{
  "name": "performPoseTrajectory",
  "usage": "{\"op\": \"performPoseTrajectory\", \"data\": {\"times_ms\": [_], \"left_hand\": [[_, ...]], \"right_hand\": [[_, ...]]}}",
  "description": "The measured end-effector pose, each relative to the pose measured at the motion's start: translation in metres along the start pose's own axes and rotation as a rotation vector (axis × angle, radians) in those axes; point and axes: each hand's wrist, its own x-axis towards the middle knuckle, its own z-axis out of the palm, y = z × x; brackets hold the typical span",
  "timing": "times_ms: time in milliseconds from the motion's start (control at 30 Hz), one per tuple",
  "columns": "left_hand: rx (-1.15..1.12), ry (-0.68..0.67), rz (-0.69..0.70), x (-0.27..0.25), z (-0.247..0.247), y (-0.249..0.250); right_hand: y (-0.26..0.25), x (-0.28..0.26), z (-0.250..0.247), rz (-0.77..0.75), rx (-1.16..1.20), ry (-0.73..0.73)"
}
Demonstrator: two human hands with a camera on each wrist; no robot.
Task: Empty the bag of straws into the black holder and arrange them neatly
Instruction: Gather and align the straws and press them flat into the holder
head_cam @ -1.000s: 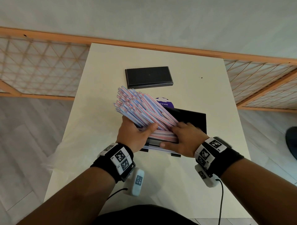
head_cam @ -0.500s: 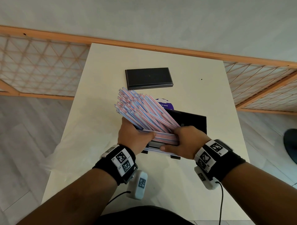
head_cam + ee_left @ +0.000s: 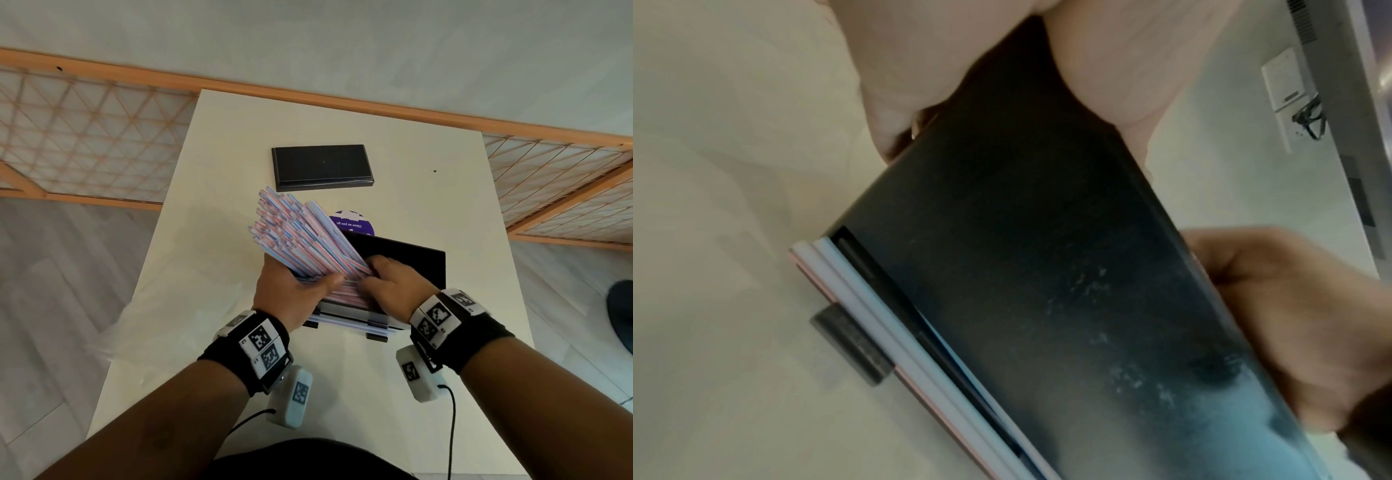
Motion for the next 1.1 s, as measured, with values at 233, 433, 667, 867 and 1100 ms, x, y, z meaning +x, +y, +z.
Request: {"op": "performPoseTrajectory", "data": {"times_ms": [233, 433, 667, 867, 1100], "left_hand": [[-0.055, -0.051, 0.036, -0.003, -0.004, 0.008], [-0.186, -0.093, 0.103, -0.006, -0.016, 0.015], [-0.416, -0.029, 0.23, 0.0, -0.035, 0.042], [-0.604, 0.234, 0.224, 0.006, -0.057, 0.07], [-0.232, 0.042, 0.694, -0.014, -0.074, 0.123]], "right_hand": [[-0.003, 0.009, -0.002, -0.032, -0.06, 0.066], [-0.004, -0.001, -0.015, -0.105, 0.103, 0.149], [-0.003, -0.008, -0.022, -0.236, 0.226, 0.232], [-0.013, -0.016, -0.027, -0.314, 0.343, 0.296], [-0.02, -0.013, -0.021, -0.366, 0.08, 0.294]]}}
